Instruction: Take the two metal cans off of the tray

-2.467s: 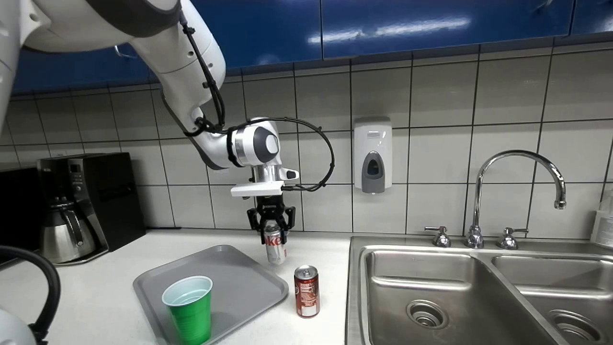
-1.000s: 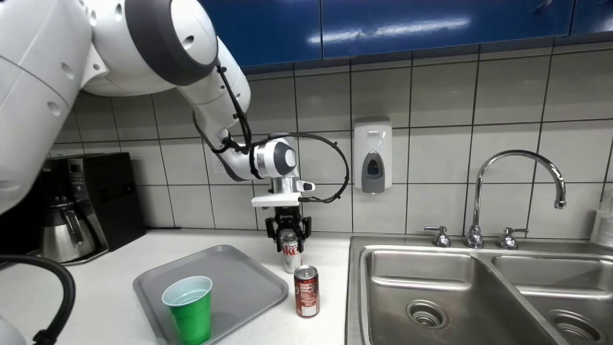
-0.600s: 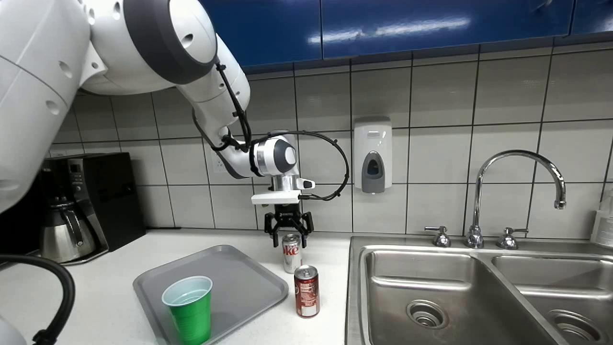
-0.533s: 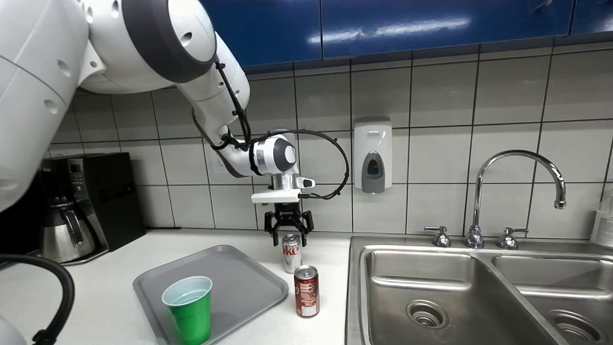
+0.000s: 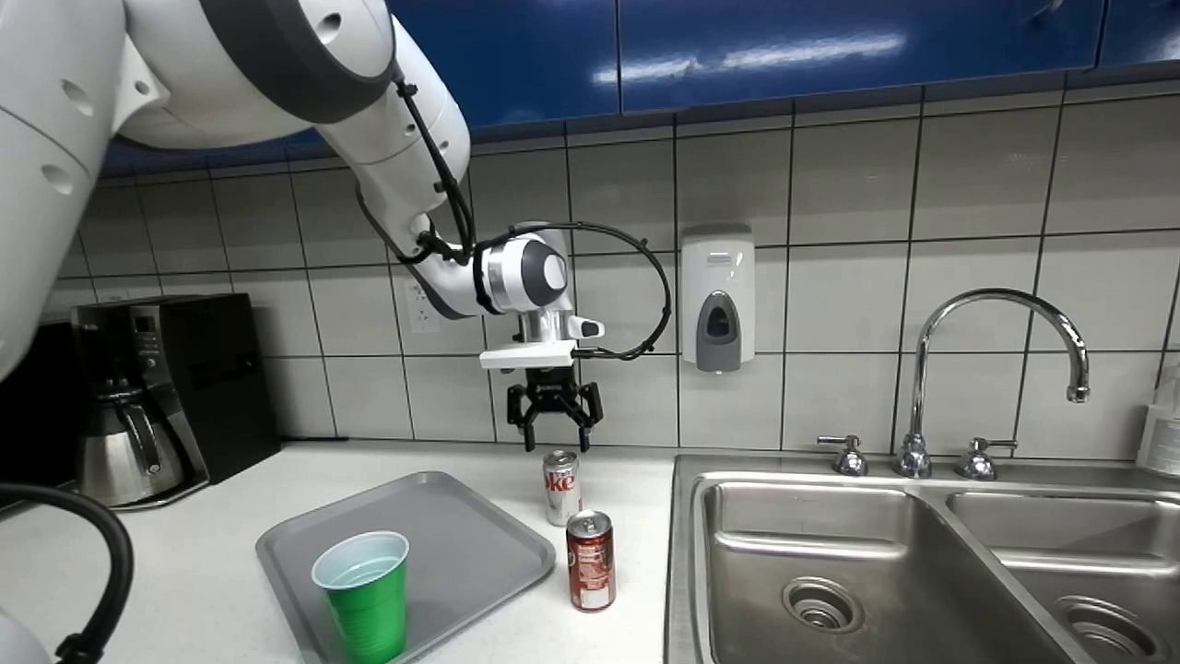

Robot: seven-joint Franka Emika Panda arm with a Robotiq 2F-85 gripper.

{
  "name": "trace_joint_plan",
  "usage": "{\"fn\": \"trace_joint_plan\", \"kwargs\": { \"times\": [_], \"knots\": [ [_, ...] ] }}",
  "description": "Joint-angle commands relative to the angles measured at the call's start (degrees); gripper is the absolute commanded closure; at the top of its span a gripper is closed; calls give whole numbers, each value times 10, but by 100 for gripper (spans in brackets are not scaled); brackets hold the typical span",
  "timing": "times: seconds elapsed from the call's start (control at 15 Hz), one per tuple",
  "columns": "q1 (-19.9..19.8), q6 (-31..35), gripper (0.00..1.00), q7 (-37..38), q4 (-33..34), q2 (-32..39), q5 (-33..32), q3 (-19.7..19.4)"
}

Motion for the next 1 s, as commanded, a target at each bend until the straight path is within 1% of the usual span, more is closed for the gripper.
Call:
{"fn": "trace_joint_plan", "kwargs": {
  "times": [0.0, 0.67, 0.93],
  "knots": [
    [-4, 13, 0, -5, -69, -51, 5, 4],
    [8, 38, 0, 5, -240, -177, -11, 3],
    [20, 42, 0, 21, -303, -224, -24, 7]
  ]
}}
